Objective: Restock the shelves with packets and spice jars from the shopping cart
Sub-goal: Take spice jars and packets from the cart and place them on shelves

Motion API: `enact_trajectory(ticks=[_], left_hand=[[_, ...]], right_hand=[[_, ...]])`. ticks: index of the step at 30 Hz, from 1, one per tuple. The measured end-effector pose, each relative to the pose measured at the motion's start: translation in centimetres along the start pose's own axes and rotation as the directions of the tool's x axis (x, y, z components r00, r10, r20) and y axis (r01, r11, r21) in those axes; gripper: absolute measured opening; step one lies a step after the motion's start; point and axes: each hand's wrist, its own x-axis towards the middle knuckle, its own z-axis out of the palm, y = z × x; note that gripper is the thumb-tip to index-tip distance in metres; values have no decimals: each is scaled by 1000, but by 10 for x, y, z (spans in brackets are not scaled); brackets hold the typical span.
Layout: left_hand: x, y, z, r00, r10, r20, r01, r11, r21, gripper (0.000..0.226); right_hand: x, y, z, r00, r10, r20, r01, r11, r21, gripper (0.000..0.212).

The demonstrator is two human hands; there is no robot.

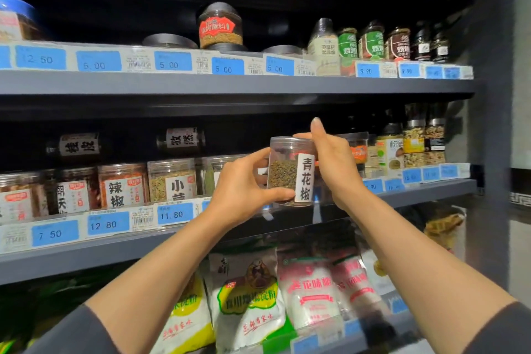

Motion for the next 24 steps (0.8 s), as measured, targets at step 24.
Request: enact_trajectory(ticks=[24], left_hand=[[-162,-68,-220,890,-266,-371,261,963,-64,61]], right_hand=[[-53,-105,234,814,-292,503,220,955,199,66]])
